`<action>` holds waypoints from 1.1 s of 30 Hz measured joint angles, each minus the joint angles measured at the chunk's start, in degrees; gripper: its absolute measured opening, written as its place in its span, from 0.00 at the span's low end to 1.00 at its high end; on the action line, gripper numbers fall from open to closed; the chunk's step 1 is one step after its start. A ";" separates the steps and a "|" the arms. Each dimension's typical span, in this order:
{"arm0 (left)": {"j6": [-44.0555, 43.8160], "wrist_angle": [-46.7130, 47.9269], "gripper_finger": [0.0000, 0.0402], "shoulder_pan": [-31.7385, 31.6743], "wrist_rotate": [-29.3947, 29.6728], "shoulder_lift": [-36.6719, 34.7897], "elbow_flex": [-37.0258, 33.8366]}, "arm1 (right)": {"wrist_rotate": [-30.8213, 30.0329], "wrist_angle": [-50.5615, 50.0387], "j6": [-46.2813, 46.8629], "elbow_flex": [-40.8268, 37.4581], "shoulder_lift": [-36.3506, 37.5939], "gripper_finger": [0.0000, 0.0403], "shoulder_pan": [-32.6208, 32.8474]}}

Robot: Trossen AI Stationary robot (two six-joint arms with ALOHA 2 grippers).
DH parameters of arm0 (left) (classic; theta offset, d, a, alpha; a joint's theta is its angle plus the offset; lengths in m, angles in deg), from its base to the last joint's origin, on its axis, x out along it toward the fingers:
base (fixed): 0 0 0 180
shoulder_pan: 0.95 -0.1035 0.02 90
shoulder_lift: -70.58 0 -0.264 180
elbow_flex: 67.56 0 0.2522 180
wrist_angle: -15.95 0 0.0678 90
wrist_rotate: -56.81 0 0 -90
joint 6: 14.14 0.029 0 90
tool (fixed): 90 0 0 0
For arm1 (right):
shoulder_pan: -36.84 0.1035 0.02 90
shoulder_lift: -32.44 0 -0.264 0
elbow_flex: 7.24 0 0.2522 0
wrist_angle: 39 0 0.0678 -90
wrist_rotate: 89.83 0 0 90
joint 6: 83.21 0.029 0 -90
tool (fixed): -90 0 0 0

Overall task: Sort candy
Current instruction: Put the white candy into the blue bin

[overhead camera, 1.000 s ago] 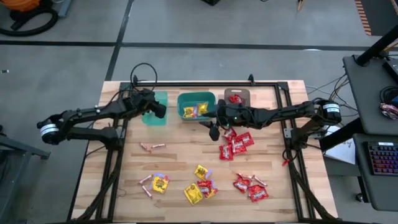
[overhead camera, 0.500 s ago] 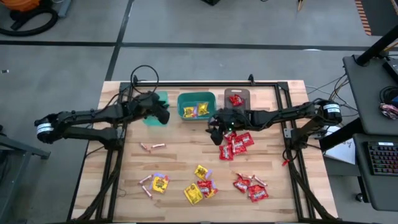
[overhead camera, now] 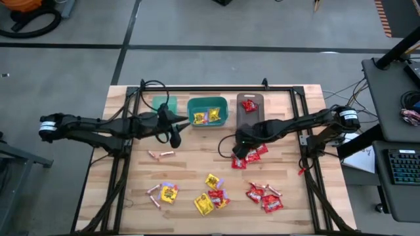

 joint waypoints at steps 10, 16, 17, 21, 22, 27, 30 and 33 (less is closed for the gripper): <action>-0.11 -1.11 0.27 0.00 0.05 3.09 -0.02 | -0.18 -3.79 6.44 -0.52 -0.43 0.39 1.92; 0.30 -2.93 0.27 0.00 0.50 6.21 -0.08 | -0.21 -0.13 7.31 -0.57 -3.67 0.39 2.73; 0.53 -3.37 0.27 0.00 0.53 6.58 -0.09 | -0.18 -0.22 7.62 -0.57 -4.32 0.39 2.80; 1.30 -4.26 0.27 0.00 0.53 7.32 -0.11 | -0.09 -0.21 8.09 -0.63 -6.71 0.39 2.78; 1.30 -4.20 0.27 0.00 0.53 7.34 -0.11 | -0.08 -0.29 8.25 -0.63 -7.25 0.39 2.78; 1.32 -4.23 0.27 0.00 0.55 7.30 -0.11 | -0.10 0.08 8.46 -0.63 -9.84 0.39 2.78; 1.32 -4.32 0.27 0.00 0.55 7.25 -0.11 | -0.10 0.48 8.46 -0.61 -10.38 0.38 2.78; 1.31 -4.35 0.27 0.00 0.53 7.25 -0.11 | -0.10 0.93 8.53 -0.61 -10.43 0.38 2.78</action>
